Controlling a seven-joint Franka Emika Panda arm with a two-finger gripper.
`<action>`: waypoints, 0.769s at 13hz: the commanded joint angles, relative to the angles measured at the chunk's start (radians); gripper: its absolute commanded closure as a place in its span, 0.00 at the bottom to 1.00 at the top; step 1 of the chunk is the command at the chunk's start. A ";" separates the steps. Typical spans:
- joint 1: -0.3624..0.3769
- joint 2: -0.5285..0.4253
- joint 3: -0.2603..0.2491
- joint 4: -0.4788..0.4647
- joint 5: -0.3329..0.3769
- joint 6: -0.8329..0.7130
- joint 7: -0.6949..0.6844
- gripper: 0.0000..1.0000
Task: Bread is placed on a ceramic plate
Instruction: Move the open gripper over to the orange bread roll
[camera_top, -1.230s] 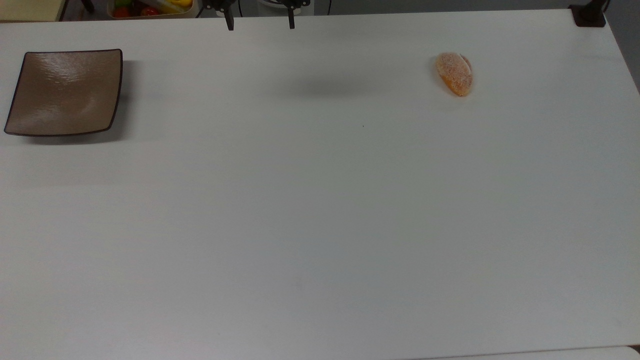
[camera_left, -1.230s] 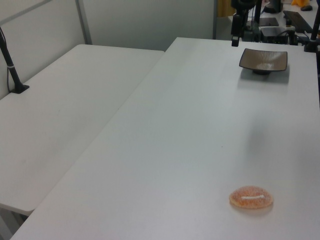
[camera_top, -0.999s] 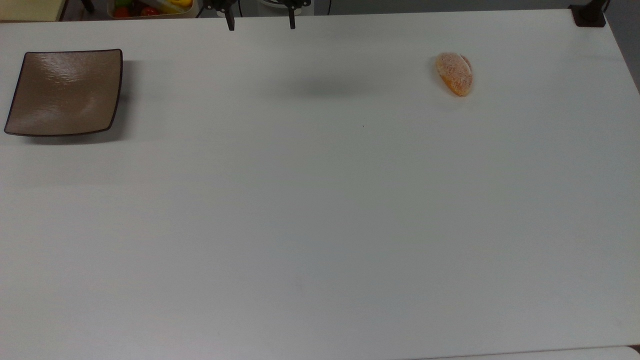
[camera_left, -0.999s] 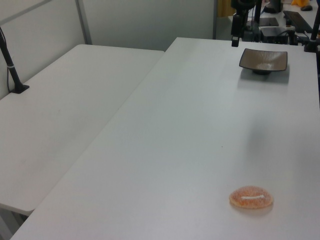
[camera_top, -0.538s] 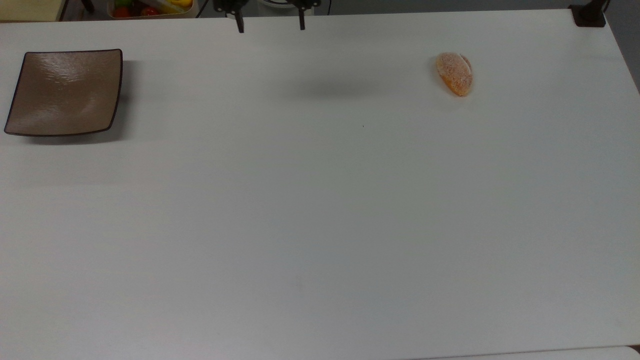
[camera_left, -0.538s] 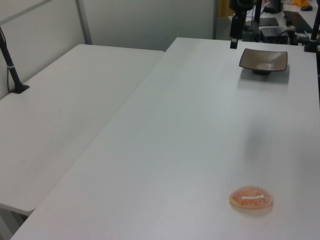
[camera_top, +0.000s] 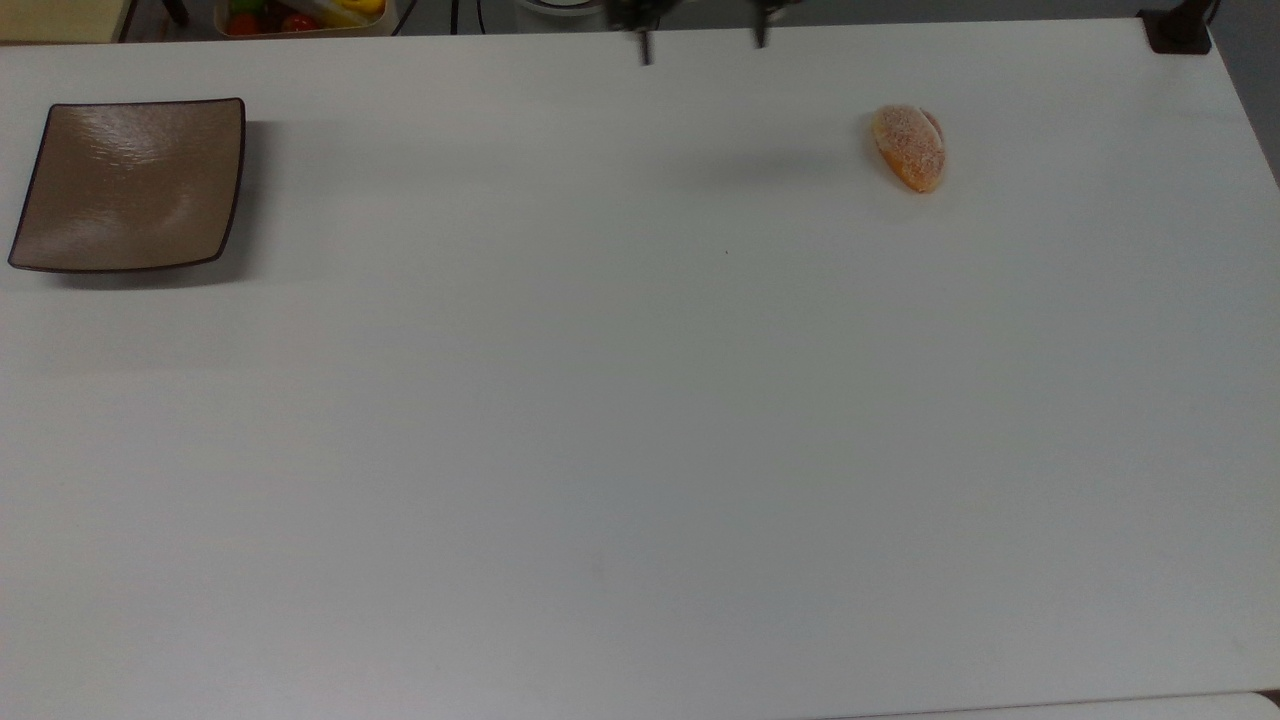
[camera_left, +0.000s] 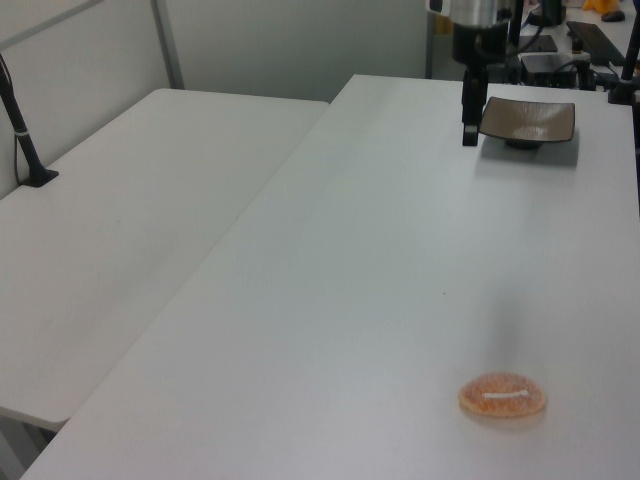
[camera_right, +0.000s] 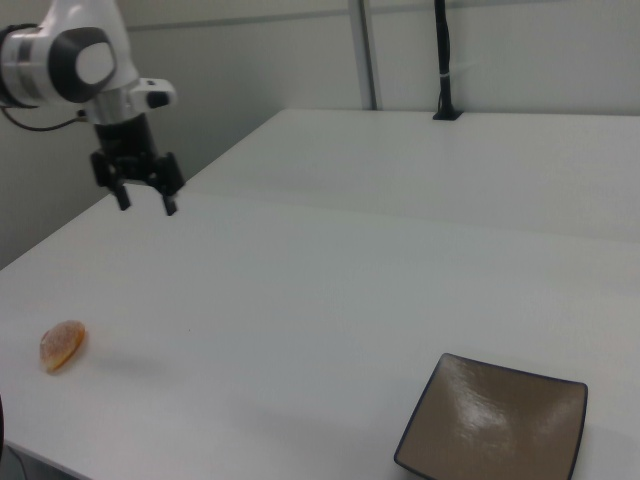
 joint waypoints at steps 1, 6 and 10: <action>0.122 -0.020 0.013 -0.022 0.053 0.032 0.051 0.00; 0.255 -0.011 0.053 -0.035 0.074 0.069 0.129 0.00; 0.266 0.014 0.170 -0.170 0.068 0.250 0.244 0.00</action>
